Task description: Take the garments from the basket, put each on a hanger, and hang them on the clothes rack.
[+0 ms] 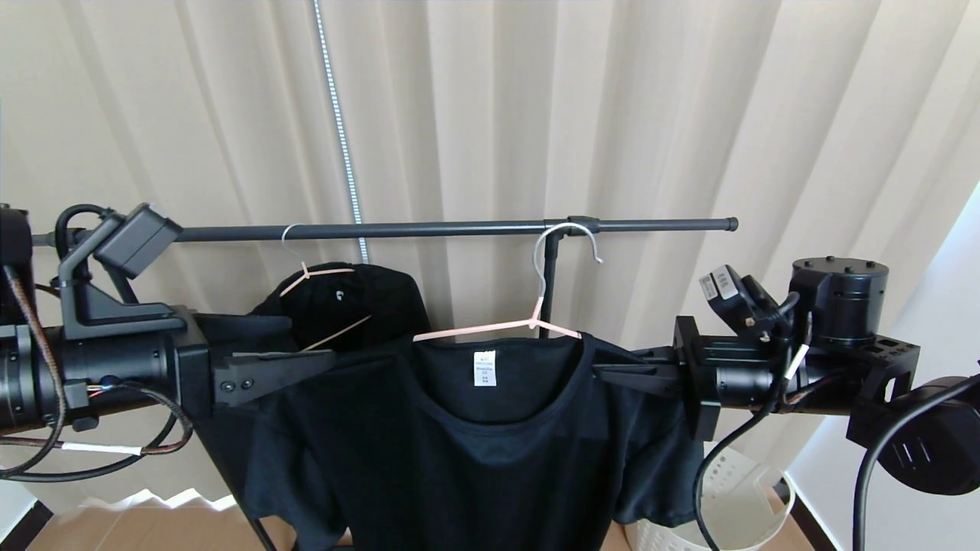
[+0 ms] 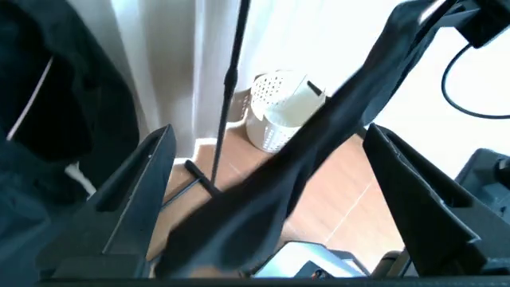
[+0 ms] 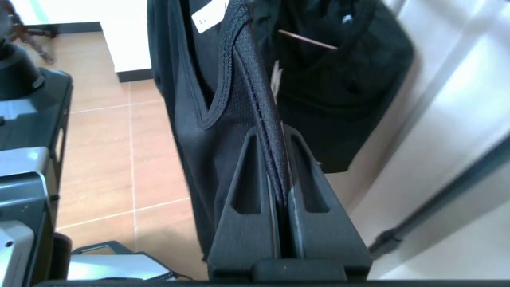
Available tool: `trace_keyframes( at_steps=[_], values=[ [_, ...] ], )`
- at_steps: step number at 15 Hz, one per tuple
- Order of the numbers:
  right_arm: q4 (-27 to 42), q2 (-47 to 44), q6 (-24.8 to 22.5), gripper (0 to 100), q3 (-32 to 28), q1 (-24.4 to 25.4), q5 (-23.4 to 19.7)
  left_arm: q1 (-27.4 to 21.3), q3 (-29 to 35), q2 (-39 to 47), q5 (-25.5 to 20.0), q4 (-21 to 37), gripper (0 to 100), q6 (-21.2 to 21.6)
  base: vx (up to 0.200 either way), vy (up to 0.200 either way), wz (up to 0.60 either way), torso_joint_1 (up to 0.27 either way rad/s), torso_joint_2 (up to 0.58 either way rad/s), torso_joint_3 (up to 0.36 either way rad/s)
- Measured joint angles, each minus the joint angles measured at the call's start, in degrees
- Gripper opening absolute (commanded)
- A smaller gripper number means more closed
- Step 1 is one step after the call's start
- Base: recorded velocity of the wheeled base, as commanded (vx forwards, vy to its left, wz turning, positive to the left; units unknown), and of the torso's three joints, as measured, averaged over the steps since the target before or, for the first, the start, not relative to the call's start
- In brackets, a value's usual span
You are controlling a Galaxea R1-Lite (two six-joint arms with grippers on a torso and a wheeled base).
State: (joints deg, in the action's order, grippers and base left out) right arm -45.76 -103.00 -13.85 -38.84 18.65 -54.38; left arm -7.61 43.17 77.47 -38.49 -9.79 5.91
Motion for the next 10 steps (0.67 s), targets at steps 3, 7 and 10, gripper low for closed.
trace_keyframes(
  at_steps=[3, 7, 10],
  values=[
    [0.0, -1.05, 0.0, 0, -0.02, 0.96, 0.02, -7.46, 5.6, 1.83, 0.91, 4.18, 100, 1.66, 0.0, 0.0, 0.0, 0.0, 0.0, 0.0],
    [0.0, -1.41, -0.02, 0, 0.09, 1.94, 0.0, -11.57, 6.78, 5.6, 0.88, 4.71, 100, 11.87, 0.0, 0.0, 0.0, 0.0, 0.0, 0.0],
    [0.0, -1.41, -0.02, 0, 0.17, 2.05, 0.02, -13.8, 6.14, 7.29, 0.83, 4.73, 100, 14.71, 0.0, 0.0, 0.0, 0.0, 0.0, 0.0]
  ],
)
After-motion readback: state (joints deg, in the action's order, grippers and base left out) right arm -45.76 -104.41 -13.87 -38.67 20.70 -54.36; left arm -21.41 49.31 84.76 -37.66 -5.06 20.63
